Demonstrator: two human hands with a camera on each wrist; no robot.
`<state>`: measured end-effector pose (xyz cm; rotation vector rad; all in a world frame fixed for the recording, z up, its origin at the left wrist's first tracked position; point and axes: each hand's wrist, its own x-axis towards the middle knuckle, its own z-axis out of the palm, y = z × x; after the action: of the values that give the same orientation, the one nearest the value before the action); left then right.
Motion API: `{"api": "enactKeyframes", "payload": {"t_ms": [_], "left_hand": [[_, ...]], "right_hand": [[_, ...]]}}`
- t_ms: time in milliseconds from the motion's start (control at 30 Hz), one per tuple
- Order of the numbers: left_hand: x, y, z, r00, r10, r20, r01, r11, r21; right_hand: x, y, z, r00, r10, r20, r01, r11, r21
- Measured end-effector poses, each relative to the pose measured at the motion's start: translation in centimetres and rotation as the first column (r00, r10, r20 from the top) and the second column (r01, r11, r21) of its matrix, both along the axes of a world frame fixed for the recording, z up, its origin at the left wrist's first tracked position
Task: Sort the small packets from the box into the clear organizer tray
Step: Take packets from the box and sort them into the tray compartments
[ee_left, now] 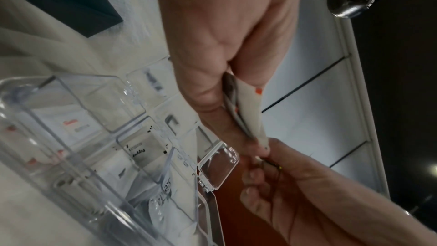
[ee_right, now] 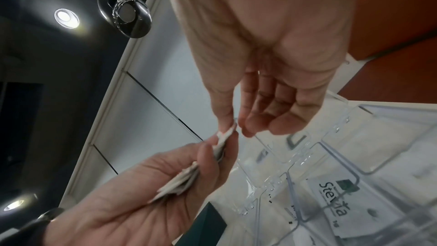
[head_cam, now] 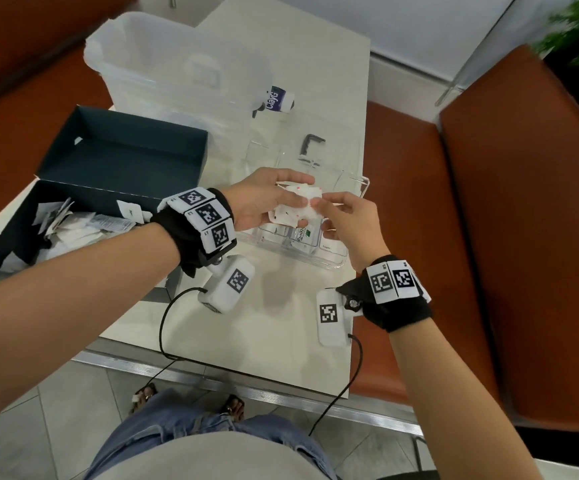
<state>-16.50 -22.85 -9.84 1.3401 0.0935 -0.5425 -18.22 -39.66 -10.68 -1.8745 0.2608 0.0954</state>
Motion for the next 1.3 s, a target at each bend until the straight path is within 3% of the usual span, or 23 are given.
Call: {"api": "enactKeyframes", "payload": {"t_ms": [267,333,433,667,933,1133,1200,1300], "left_hand": [[-0.1,-1.0,-0.5,1.0,0.019,0.01,-0.018,0.998,-0.067],[-0.1,-1.2,-0.7,0.997,0.033,0.065,-0.033,0.999,-0.012],[0.0,-1.7,-1.1,0.979,0.047,0.2,-0.084,0.979,0.184],[-0.2,-1.8,-0.8,0.984,-0.087,0.156,0.079,0.995,0.057],[-0.4,-2.3,-0.7,0.974,-0.117,0.195,0.084,0.982,0.168],[-0.2,-1.7,-0.7,0.977,-0.116,0.179,0.086,0.982,0.166],[-0.2,-1.4,-0.5,0.972,-0.133,0.196,0.091,0.974,0.21],[0.4,-0.7,-0.1,0.934,-0.213,0.286,0.083,0.91,0.405]], "right_hand": [[-0.5,-2.0,0.4,0.983,-0.186,0.01,0.181,0.967,0.182],[-0.7,-2.2,0.7,0.985,-0.171,0.014,0.163,0.958,0.235],[-1.1,-2.4,0.9,0.995,-0.102,0.015,0.094,0.957,0.273],[-1.3,-2.7,0.4,0.977,-0.168,0.131,0.17,0.985,-0.008],[-1.6,-2.0,0.8,0.96,-0.084,0.269,0.137,0.973,-0.186],[-1.2,-1.8,0.9,0.97,-0.027,0.24,0.078,0.976,-0.204],[-0.8,-1.7,1.2,0.978,0.023,0.205,0.029,0.969,-0.245],[0.2,-1.3,2.3,0.97,0.158,0.184,-0.086,0.933,-0.349]]}}
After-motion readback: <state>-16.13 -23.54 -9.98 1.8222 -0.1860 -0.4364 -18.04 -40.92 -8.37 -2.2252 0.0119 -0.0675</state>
